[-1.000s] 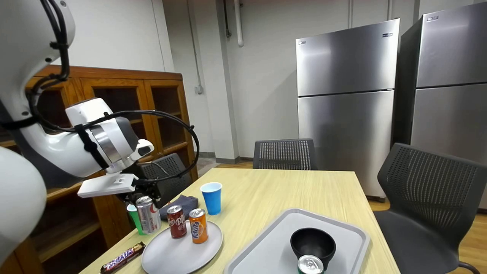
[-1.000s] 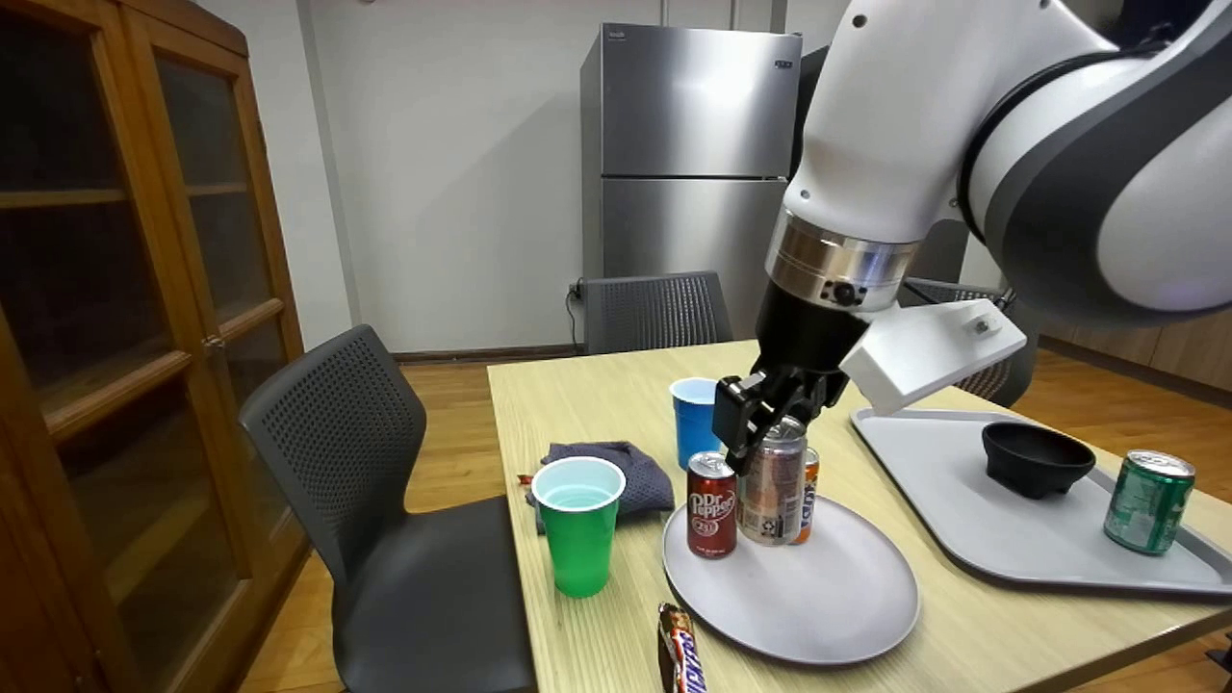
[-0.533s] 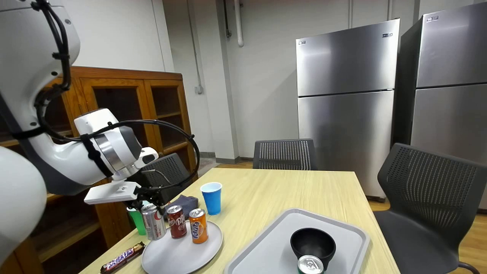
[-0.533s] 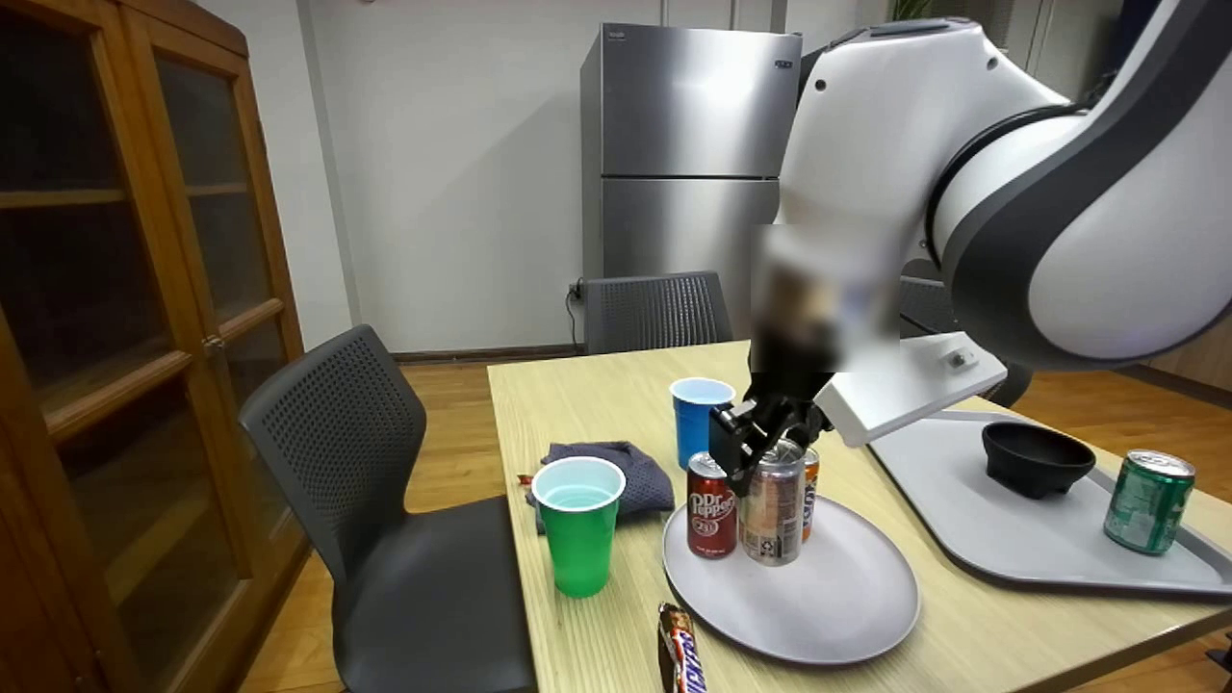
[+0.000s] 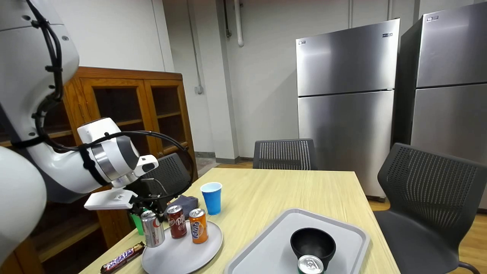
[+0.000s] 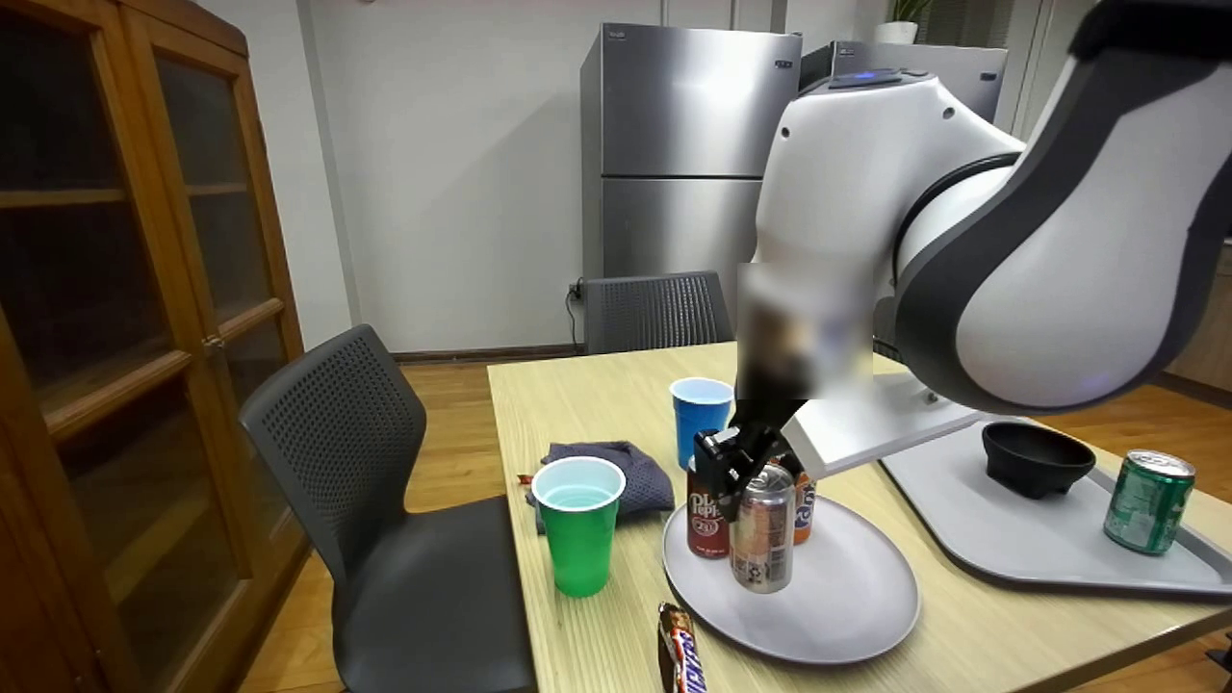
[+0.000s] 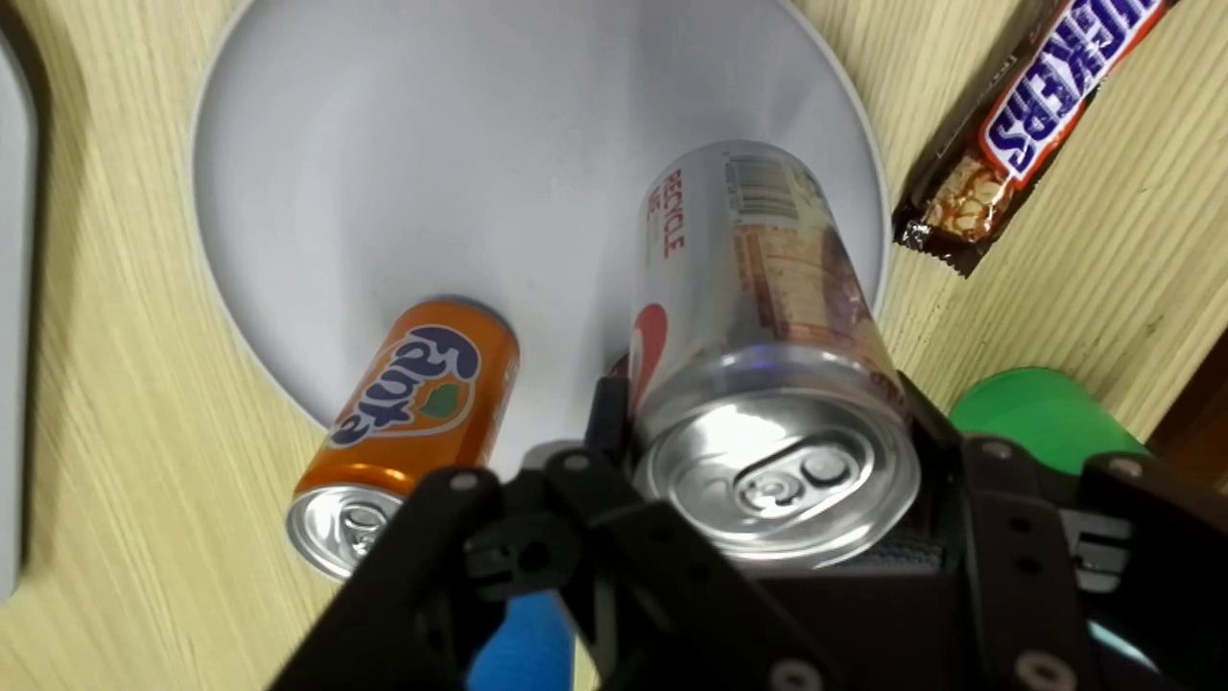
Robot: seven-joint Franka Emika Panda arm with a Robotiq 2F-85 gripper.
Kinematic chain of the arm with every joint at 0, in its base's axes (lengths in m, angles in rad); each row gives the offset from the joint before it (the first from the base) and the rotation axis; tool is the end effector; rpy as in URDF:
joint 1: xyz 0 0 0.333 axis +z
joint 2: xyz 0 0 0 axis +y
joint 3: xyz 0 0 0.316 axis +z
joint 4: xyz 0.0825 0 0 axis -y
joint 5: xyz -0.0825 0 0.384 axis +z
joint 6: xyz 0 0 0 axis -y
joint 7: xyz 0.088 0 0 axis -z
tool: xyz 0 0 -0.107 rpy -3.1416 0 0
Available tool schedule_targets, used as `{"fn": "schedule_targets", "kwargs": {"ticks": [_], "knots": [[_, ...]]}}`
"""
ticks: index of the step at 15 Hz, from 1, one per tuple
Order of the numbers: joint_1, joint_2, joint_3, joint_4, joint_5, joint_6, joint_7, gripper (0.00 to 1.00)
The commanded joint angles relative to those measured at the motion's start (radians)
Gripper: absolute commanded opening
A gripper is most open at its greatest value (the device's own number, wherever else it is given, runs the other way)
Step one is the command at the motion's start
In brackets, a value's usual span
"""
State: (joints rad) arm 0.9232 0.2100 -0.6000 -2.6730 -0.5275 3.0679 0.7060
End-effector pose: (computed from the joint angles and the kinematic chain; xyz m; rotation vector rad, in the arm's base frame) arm 0.3940 0.1620 0.1943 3.0148 0.2466 0.3995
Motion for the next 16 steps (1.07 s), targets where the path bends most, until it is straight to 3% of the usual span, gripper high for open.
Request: {"fn": "schedule_targets", "kwargs": {"ticks": [1,16], "knots": [[-0.027,0.043,0.042,0.028,0.061,0.018,0.003,0.39],[-0.12,0.128,0.118,0.063,0.181,0.033,-0.008,0.39]]}}
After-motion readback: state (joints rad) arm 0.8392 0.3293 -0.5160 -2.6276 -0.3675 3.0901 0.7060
